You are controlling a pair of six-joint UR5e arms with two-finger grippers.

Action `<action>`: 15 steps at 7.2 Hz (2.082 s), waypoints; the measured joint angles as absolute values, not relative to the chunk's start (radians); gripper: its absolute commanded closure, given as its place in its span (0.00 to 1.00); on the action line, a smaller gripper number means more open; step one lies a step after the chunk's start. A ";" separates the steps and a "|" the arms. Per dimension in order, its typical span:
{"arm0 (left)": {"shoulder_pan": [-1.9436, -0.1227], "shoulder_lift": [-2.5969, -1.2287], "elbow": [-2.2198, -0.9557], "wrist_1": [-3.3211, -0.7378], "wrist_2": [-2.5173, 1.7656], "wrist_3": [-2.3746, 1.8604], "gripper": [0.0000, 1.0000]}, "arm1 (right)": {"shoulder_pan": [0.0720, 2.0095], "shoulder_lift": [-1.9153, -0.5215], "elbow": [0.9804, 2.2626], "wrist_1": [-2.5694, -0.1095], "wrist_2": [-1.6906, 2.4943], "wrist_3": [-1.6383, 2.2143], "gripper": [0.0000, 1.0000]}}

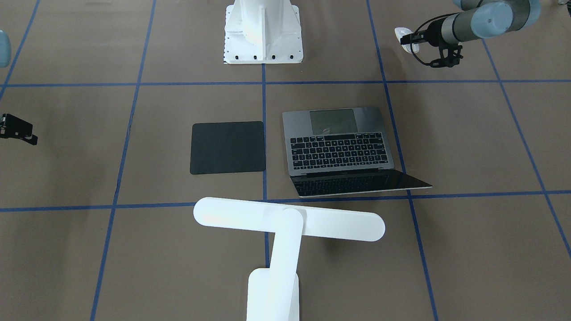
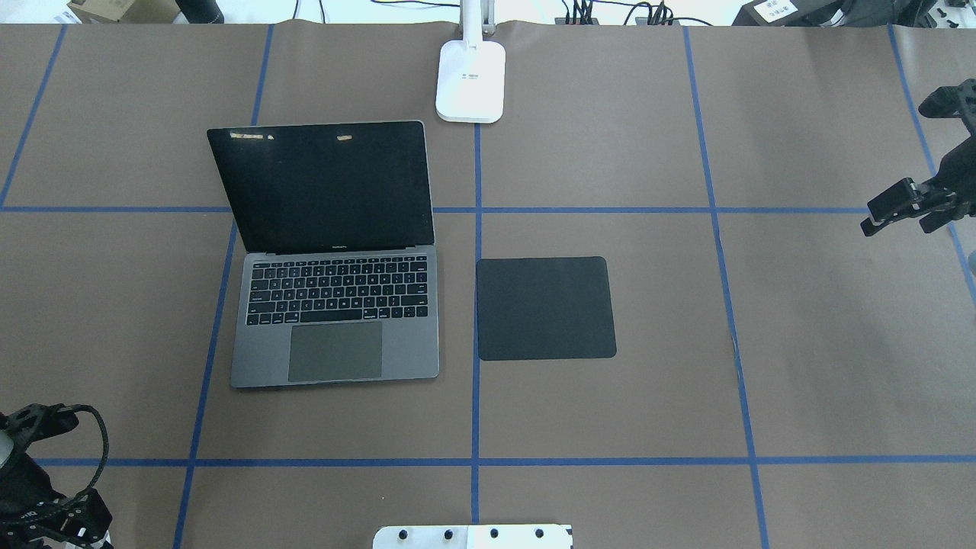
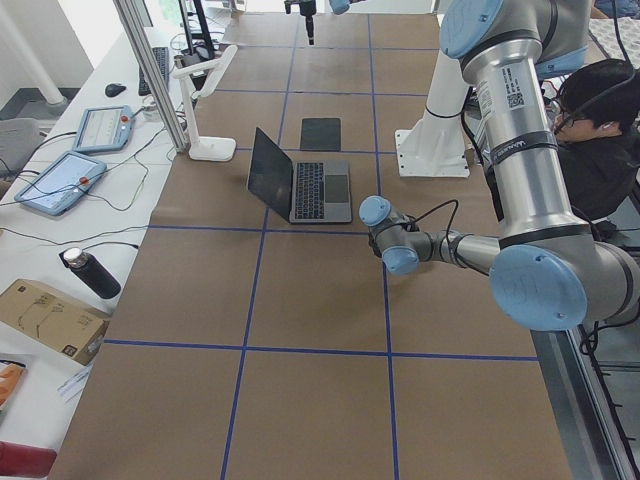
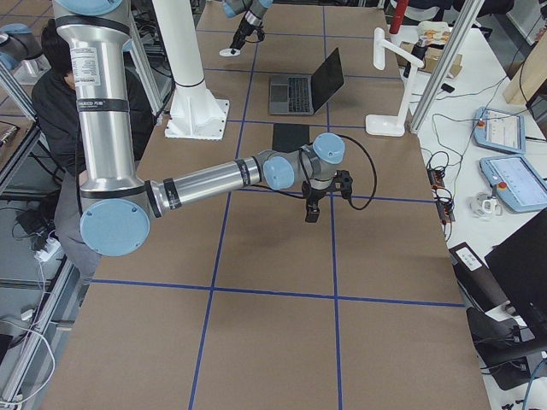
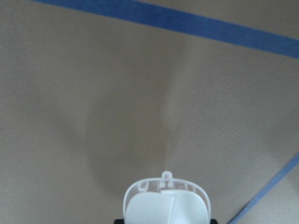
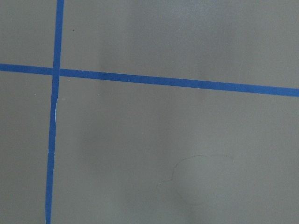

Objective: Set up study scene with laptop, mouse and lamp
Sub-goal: 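Carry the white mouse toward the laptop with the left gripper, then move the white mouse past the laptop keyboard toward the black pad with the left gripper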

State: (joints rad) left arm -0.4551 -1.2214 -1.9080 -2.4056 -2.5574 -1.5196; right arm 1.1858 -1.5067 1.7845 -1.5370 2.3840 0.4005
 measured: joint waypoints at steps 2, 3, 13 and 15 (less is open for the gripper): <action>-0.458 -1.311 -1.936 -2.376 -2.568 -1.583 0.58 | 1.186 -1.510 1.783 -1.537 2.383 0.400 0.01; -0.469 -1.377 -1.941 -2.336 -2.570 -1.599 0.58 | 1.186 -1.510 1.782 -1.537 2.383 0.400 0.01; -0.618 -2.193 -1.621 -1.905 -2.496 -1.604 0.59 | 1.184 -1.513 1.764 -1.538 2.374 0.401 0.01; -0.618 -2.323 -1.480 -1.906 -2.450 -1.601 0.59 | 1.184 -1.516 1.762 -1.538 2.379 0.401 0.01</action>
